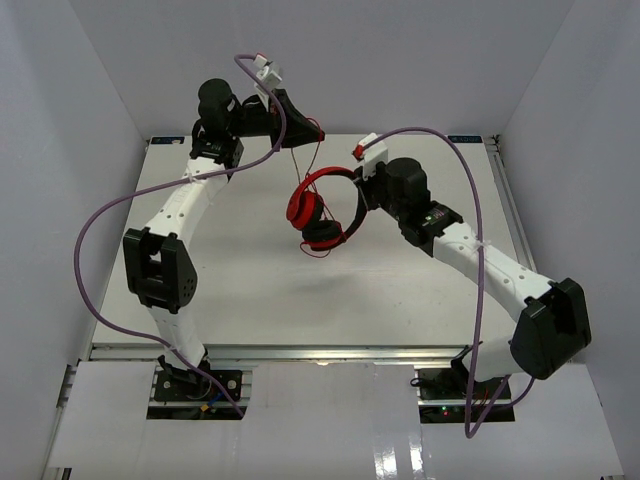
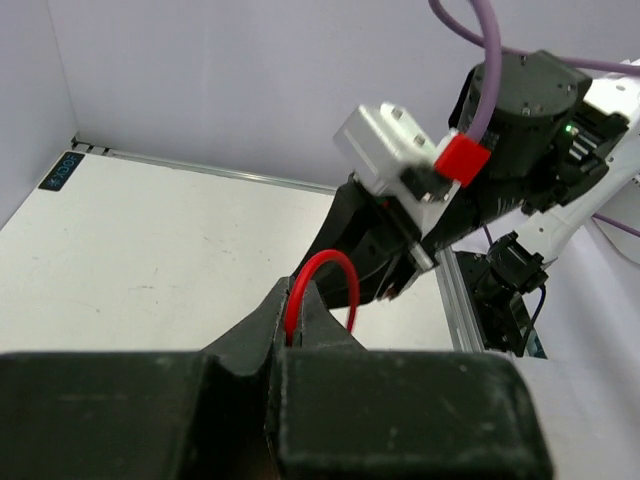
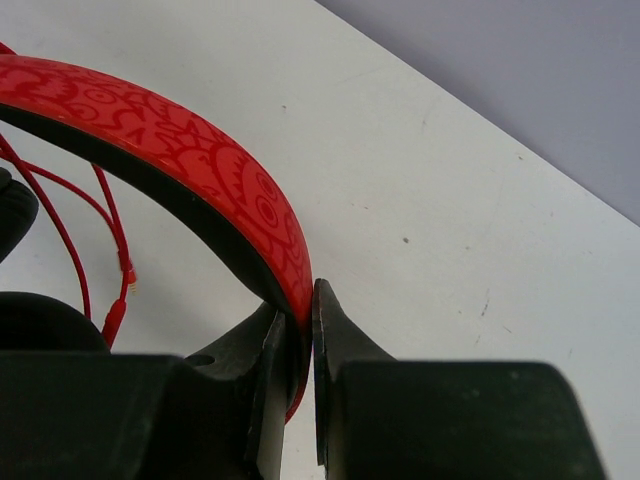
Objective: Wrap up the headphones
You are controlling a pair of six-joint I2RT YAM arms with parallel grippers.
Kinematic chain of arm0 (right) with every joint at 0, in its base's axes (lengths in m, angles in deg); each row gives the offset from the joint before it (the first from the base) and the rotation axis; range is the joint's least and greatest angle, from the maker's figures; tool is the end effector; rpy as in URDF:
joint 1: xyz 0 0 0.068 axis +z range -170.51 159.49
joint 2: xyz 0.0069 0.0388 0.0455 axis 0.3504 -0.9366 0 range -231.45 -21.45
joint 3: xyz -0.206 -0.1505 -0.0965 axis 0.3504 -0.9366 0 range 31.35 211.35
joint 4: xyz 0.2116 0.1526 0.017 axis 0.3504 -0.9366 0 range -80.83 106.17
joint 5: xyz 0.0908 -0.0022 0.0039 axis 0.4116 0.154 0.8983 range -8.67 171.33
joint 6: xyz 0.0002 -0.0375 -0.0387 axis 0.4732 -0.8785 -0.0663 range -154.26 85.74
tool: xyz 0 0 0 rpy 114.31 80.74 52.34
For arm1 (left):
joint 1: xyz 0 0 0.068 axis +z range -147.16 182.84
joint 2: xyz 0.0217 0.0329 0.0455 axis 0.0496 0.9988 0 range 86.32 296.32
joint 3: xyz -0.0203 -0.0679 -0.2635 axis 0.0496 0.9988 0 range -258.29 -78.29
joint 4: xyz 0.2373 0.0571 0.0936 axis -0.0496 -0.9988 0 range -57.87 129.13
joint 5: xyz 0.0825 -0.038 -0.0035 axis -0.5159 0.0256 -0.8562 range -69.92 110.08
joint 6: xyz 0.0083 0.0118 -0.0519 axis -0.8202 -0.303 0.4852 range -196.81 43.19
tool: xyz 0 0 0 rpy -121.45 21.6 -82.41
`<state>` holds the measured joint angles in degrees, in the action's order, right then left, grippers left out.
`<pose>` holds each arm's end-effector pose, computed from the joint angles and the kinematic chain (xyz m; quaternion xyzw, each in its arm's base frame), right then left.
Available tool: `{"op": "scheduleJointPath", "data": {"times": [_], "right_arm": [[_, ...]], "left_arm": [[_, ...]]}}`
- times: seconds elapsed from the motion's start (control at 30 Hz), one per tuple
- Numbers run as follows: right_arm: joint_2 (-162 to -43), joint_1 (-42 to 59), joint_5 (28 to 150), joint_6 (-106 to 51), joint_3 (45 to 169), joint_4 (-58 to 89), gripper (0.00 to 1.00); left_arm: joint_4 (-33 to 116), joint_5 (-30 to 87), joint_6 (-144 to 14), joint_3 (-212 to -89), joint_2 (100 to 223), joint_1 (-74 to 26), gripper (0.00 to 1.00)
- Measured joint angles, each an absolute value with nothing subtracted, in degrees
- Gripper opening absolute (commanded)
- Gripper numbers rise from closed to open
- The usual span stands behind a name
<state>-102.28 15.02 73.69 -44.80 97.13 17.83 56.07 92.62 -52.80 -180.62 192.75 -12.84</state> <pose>0.2766 0.1918 0.3432 -0.2684 0.7367 0.0828 0.6151 0.4008 -0.1477 0.4280 0.4248 0.5350 -0.5610 0.4676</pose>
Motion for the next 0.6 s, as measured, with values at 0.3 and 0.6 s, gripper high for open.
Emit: {"op": "scheduleJointPath", "data": {"times": [0.3, 0.6], "right_arm": [[-106.9, 14.8, 63.3, -42.8, 97.1, 18.0, 0.08], [-108.8, 14.7, 60.4, -42.2, 98.0, 18.1, 0.08]], "left_arm": [[43.7, 88.8, -60.7, -182.5, 192.3, -15.0, 0.0], [28.0, 82.6, -71.9, -184.5, 187.9, -14.9, 0.0]]}}
